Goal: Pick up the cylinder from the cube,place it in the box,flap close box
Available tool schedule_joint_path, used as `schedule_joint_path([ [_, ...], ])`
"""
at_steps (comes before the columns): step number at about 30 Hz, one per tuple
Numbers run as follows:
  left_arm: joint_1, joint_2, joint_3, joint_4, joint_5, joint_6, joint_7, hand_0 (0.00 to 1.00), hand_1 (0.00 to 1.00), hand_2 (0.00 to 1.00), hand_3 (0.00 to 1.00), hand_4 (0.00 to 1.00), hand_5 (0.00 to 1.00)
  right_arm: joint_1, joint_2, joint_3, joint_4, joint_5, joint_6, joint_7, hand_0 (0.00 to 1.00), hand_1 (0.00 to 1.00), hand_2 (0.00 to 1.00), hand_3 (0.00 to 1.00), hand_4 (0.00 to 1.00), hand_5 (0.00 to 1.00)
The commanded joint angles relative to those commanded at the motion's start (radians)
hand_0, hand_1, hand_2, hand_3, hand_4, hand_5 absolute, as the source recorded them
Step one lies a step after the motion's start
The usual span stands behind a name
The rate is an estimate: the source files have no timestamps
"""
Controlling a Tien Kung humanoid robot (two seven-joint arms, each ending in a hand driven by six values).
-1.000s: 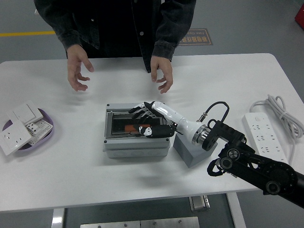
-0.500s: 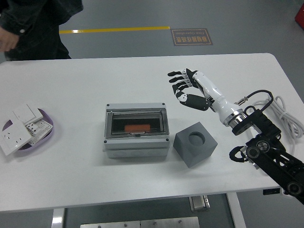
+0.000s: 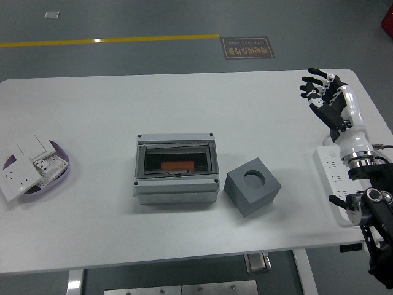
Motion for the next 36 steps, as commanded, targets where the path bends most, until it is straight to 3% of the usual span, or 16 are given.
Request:
schedule_joint_path([
  [9,0.017,0.001,0.002,0.0,-0.017,0.004,-0.004,0.635,0.657,0.568,0.628,0.709,0.307,-0.043,0.016,0.135,0.016,-0.023,-0.005,0.004,0.583,0.597,0.644,0.691,0.624,0.25],
  [16,0.014,0.002,0.065,0.0,-0.082,0.002,-0.036,0.635,0.658,0.569,0.628,0.71,0.305,-0.059,0.008,0.181,-0.004,0.005,-0.004,0.011,0.586,0.595,0.641,0.689,0.624,0.252],
  [21,0.011,0.006,0.094,0.0,-0.108,0.0,-0.051,0.635,0.658,0.569,0.629,0.711,0.305,-0.064,0.004,0.197,-0.018,0.018,-0.001,0.01,0.588,0.597,0.641,0.689,0.631,0.261],
  [36,-0.001,0.0,0.087,0.0,-0.114,0.002,-0.053,0.635,0.658,0.569,0.628,0.71,0.303,-0.051,0.018,0.196,-0.01,0.011,0.012,0.007,0.588,0.6,0.639,0.672,0.681,0.28],
])
